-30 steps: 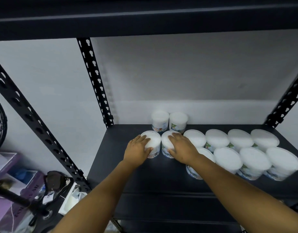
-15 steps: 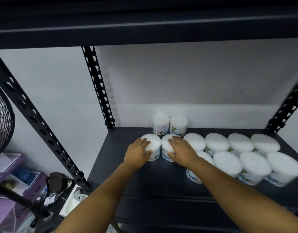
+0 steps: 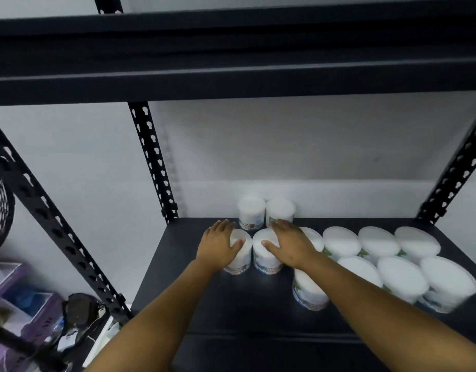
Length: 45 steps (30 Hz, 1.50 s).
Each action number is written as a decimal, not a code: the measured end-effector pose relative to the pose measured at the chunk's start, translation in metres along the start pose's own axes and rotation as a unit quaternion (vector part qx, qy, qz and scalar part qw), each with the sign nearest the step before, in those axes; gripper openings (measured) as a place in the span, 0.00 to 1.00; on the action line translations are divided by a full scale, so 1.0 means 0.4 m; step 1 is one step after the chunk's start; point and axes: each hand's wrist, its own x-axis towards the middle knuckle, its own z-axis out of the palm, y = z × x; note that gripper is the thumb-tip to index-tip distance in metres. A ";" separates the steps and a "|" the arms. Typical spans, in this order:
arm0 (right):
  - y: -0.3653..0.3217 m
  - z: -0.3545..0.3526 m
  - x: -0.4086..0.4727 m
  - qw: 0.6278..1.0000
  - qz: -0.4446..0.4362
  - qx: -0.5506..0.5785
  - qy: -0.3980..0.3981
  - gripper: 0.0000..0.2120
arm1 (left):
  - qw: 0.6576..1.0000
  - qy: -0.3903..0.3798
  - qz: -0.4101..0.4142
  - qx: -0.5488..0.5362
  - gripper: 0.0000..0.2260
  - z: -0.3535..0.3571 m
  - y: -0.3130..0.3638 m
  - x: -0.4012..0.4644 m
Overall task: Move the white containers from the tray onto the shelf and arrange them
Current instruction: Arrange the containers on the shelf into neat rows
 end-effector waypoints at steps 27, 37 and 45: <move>0.110 0.015 0.232 0.983 0.156 0.090 -0.021 0.46 | 0.997 -0.071 0.014 -0.038 0.37 0.079 0.008 0.331; 0.108 0.045 0.278 0.977 0.192 0.091 -0.011 0.43 | 0.987 -0.079 -0.026 -0.140 0.38 0.101 0.018 0.361; 0.104 -0.008 0.250 0.980 0.156 0.119 0.039 0.42 | 0.984 -0.030 -0.020 -0.176 0.40 0.044 0.029 0.354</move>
